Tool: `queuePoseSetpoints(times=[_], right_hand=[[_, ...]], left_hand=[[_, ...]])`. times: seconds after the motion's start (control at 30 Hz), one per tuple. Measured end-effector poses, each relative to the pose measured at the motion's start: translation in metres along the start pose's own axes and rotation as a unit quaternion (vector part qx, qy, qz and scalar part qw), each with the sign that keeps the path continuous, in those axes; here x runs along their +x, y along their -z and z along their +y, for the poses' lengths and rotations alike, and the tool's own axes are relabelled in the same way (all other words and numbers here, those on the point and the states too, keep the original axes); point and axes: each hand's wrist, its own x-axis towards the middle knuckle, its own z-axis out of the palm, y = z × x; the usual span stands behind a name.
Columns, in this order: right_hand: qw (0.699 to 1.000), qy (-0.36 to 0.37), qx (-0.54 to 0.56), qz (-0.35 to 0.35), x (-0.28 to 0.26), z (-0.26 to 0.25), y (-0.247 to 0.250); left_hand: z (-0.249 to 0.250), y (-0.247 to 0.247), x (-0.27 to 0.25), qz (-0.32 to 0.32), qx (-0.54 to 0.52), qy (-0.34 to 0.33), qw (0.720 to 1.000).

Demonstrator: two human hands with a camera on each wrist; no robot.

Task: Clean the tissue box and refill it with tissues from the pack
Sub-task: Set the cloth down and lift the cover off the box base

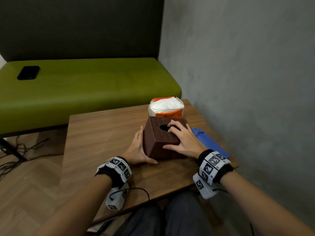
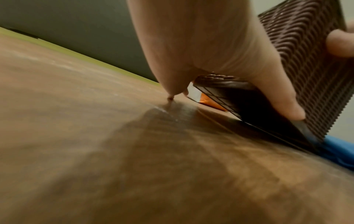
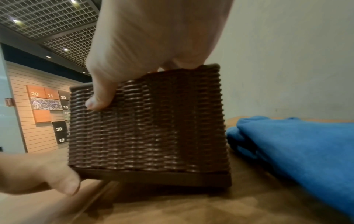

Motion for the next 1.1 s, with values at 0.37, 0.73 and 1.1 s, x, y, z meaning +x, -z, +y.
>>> queuePoseSetpoints(times=[0.37,0.73,1.1], right_hand=[[0.994,-0.016,-0.102,0.036,0.003,-0.006,0.001],[0.995,-0.032,-0.089,0.029,0.012,-0.008,0.043],[0.973,-0.136,-0.180,0.039,-0.029,0.040,0.037]], left_hand=[[-0.005,-0.006,0.006,-0.001,0.017,-0.006,1.000],[0.003,0.001,0.000,-0.048,0.075,0.027,0.996],[-0.024,0.041,-0.007,-0.039,0.155,0.063,0.985]])
